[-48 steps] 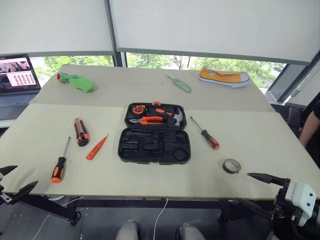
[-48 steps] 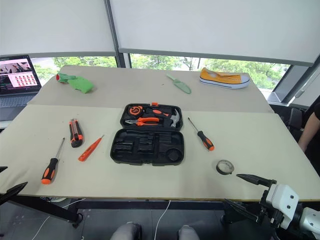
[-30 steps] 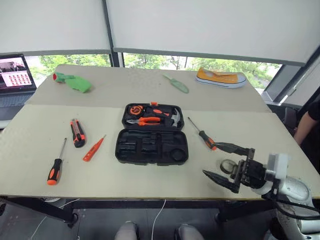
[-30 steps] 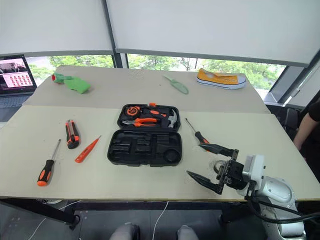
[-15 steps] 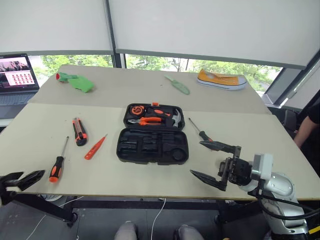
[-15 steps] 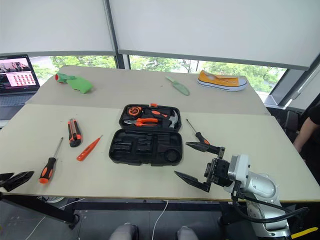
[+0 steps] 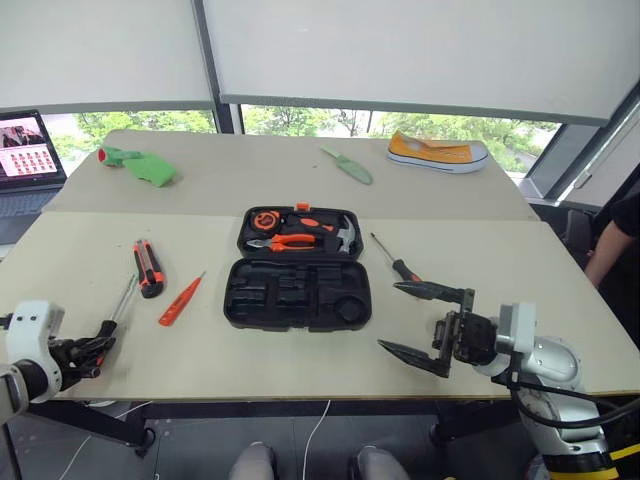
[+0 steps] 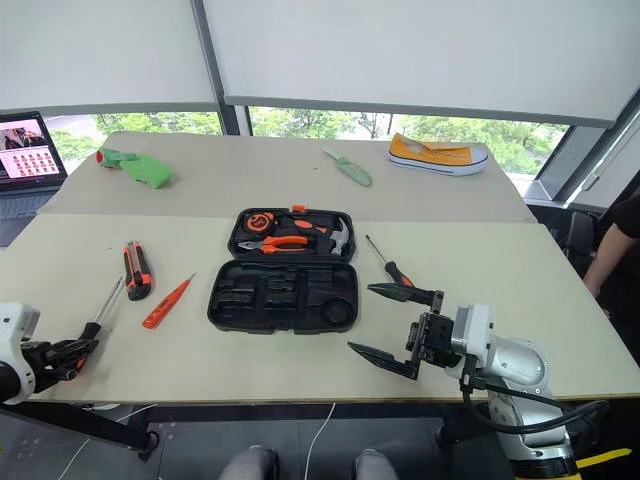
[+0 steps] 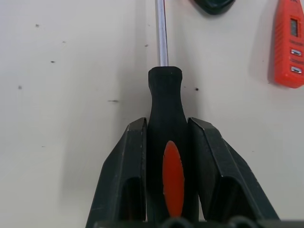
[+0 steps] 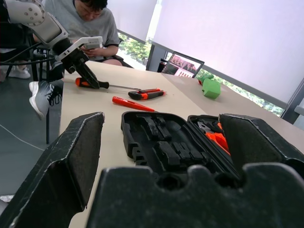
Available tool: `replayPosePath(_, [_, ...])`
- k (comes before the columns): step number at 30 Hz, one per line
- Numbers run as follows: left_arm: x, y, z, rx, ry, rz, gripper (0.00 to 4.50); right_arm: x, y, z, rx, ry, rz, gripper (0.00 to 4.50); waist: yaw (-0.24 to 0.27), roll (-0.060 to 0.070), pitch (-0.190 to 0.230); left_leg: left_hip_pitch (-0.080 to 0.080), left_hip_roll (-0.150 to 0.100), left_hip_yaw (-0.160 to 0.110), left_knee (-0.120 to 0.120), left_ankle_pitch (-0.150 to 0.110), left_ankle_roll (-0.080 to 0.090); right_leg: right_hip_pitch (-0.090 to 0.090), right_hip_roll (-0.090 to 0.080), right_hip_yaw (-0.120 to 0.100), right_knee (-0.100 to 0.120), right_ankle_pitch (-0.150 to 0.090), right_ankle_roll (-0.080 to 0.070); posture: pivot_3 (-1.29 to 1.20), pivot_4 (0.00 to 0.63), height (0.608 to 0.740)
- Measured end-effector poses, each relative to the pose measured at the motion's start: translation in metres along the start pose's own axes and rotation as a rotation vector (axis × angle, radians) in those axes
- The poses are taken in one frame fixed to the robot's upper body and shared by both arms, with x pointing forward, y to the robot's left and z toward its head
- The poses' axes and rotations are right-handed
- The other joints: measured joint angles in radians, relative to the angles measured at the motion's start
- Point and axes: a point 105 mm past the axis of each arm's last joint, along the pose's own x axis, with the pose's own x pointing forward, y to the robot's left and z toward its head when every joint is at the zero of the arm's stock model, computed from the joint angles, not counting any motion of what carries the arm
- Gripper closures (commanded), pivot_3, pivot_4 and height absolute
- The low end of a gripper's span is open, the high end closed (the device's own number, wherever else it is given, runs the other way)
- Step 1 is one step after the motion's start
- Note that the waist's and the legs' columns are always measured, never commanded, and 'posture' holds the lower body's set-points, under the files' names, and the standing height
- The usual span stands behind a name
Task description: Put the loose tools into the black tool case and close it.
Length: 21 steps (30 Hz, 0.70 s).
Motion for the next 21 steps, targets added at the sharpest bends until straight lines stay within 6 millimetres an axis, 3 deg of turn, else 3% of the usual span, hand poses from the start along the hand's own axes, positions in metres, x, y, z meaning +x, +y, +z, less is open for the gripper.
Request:
replayPosePath(3, [-0.011, 0.025, 0.014, 0.070, -0.096, 0.045, 3.65, -0.004, -0.003, 0.000, 0.003, 0.017, -0.020, 0.00, -0.001, 0.000, 0.000, -0.001, 0.000, 0.000, 0.000, -0.002, -0.003, -0.001, 0.000, -0.001, 0.000, -0.001, -0.003, 0.00, 0.150, 0.740])
replayPosePath(7, [-0.018, 0.000, 0.062, 0.346, -0.339, -0.152, 3.65, -0.015, -0.013, 0.003, 0.001, 0.055, -0.072, 0.00, 0.022, 0.000, 0.000, -0.002, -0.001, 0.001, 0.001, -0.003, -0.006, -0.003, -0.004, -0.003, -0.003, -0.003, -0.006, 0.00, 0.150, 0.740])
replayPosePath(10, [-0.012, -0.042, 0.085, 0.554, -0.399, -0.389, 3.65, -0.024, -0.024, 0.006, -0.016, 0.100, -0.101, 0.00, 0.036, 0.001, 0.001, -0.002, -0.002, 0.004, 0.001, -0.003, -0.006, -0.002, -0.005, -0.002, -0.005, -0.001, -0.004, 0.00, 0.150, 0.740])
replayPosePath(14, [0.022, -0.130, 0.117, 0.876, -0.387, -0.778, 3.65, -0.025, -0.048, 0.009, -0.024, 0.147, -0.157, 0.00, 0.051, 0.003, 0.002, -0.009, -0.002, 0.004, 0.005, 0.001, -0.003, 0.001, -0.002, -0.001, -0.005, 0.004, 0.002, 0.00, 0.150, 0.740])
replayPosePath(16, [0.040, -0.156, 0.126, 1.014, -0.387, -0.854, 3.65, -0.024, -0.053, 0.010, -0.016, 0.176, -0.158, 0.00, 0.047, 0.004, 0.001, -0.009, -0.002, 0.004, 0.007, 0.008, 0.009, 0.001, 0.000, 0.000, -0.004, 0.009, 0.008, 0.00, 0.150, 0.740])
replayPosePath(21, [0.085, -0.198, 0.126, 1.157, -0.342, -0.924, 3.65, -0.024, -0.055, 0.001, 0.027, 0.268, -0.183, 0.00, 0.023, 0.003, 0.002, -0.017, -0.002, 0.003, 0.008, 0.007, 0.010, -0.004, 0.002, 0.002, -0.004, 0.008, 0.010, 0.00, 0.150, 0.740])
